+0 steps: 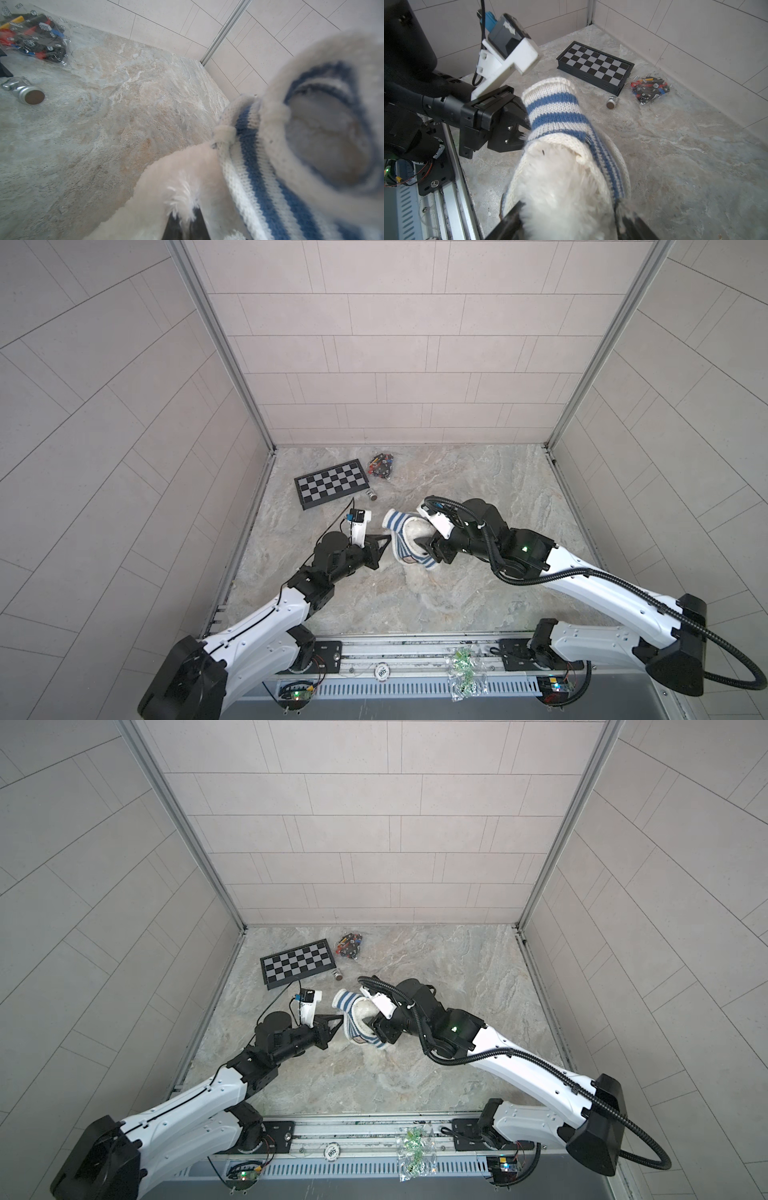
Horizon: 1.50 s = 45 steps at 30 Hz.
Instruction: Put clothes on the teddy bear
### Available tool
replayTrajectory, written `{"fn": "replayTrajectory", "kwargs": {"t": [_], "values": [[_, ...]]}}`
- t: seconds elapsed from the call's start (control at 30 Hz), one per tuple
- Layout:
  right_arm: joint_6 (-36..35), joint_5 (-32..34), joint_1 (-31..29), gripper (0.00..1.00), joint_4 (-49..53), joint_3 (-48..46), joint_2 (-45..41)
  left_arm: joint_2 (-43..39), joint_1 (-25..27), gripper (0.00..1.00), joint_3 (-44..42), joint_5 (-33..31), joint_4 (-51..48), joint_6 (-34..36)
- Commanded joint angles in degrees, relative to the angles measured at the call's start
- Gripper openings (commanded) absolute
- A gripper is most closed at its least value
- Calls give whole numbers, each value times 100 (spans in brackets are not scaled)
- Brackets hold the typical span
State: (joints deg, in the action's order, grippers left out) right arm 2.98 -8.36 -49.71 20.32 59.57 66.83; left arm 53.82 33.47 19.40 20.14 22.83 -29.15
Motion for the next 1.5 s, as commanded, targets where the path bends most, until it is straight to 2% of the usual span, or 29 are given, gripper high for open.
{"fn": "replayTrajectory", "kwargs": {"t": [0.0,0.1,0.2,0.27,0.3,0.4,0.5,0.6,0.7,0.87,1.3,1.47], "values": [[-174,1,-3,54,120,103,47,-11,36,0,100,110,222,-56],[-315,77,-3,31,156,0,-28,-72,36,0,108,111,170,-86],[-507,219,-3,9,102,-139,-225,-267,6,0,92,106,271,-444],[-649,255,-1,0,-64,-315,-441,-411,-8,0,212,108,53,-593],[-718,264,5,0,-195,-444,-572,-489,-8,4,283,120,-63,-646],[-997,-11,45,0,-604,-758,-898,-803,-8,29,510,164,-609,-720],[-1272,-441,93,0,-878,-952,-1117,-1249,-8,36,752,115,-1261,-662],[-1511,-754,102,0,-1116,-1125,-1243,-1509,-8,37,949,221,-1588,-653],[-1623,-1002,102,0,-1468,-1312,-1382,-1473,-8,33,1074,444,-1694,-739],[-1643,-1029,102,0,-1680,-1435,-1664,-1440,-8,31,973,444,-1719,-747],[-1643,-1114,102,0,-1740,-1580,-1846,-1410,43,41,723,820,-824,-1119],[-1643,-1119,102,0,-1793,-1589,-1844,-1263,162,38,689,807,-605,-1206]]}}
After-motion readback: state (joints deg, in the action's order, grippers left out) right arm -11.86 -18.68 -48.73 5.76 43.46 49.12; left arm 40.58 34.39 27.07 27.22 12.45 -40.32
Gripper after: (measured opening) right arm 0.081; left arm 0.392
